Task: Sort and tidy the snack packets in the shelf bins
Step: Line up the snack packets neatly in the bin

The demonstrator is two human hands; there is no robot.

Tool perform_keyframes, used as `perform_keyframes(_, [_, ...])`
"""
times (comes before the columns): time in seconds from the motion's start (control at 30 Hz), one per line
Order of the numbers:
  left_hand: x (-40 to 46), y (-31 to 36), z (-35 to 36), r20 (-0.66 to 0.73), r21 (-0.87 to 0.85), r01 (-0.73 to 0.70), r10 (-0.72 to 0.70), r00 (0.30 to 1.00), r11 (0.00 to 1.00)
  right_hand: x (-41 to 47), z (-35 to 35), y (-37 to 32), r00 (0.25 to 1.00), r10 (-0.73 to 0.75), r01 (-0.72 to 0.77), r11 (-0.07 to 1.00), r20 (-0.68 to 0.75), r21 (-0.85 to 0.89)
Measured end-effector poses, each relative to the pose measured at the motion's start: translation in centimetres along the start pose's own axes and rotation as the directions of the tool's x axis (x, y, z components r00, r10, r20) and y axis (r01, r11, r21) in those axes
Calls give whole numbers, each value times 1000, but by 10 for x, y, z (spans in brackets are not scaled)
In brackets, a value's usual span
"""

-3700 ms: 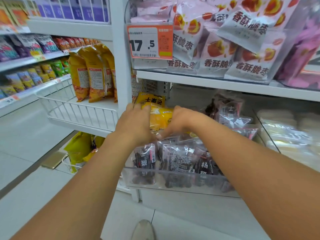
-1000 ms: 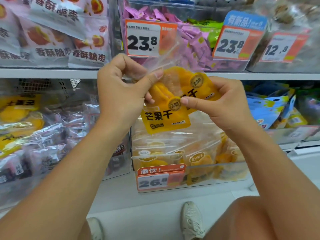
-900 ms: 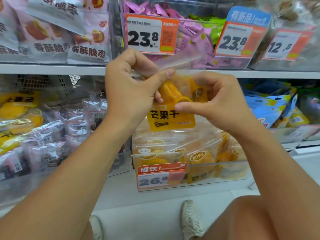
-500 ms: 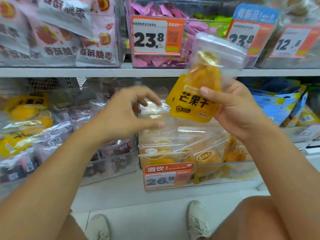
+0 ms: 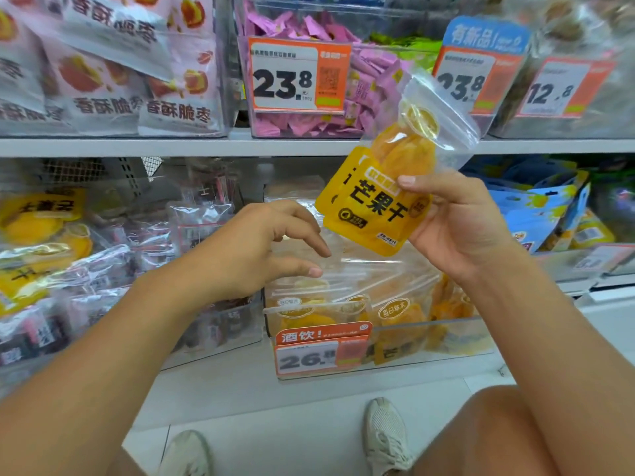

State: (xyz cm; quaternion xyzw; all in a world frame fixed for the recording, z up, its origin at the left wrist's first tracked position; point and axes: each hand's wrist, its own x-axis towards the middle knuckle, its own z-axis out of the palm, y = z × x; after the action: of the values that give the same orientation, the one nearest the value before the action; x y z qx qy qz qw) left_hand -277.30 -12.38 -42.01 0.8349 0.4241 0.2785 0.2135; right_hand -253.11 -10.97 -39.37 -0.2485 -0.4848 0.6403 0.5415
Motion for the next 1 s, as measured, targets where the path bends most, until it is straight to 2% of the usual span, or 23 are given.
perform_keyframes(0.23, [0, -3, -2, -23, 33, -8, 8, 1000, 999, 2, 0, -2, 999, -10, 6, 995, 34, 103])
perform_keyframes(0.4, [0, -4, 0, -26, 91, 19, -17, 1000, 996, 1, 0, 0, 998, -8, 5, 999, 67, 40])
perform_keyframes(0.5, [0, -4, 0, -72, 49, -12, 16, 997, 999, 0, 3, 0, 997, -8, 6, 1000, 76, 24])
perform_keyframes(0.7, [-4, -1, -2, -92, 132, -47, 60, 994, 990, 2, 15, 7, 997, -6, 5, 1000, 77, 22])
perform_keyframes(0.83, [-2, -3, -2, -77, 201, 43, -28, 997, 979, 4, 23, 14, 995, 5, -3, 1000, 100, -12])
perform_keyframes(1.0, [-4, -15, -13, -34, 152, 81, -76, 997, 985, 2, 26, 19, 993, 23, -12, 995, 117, -100])
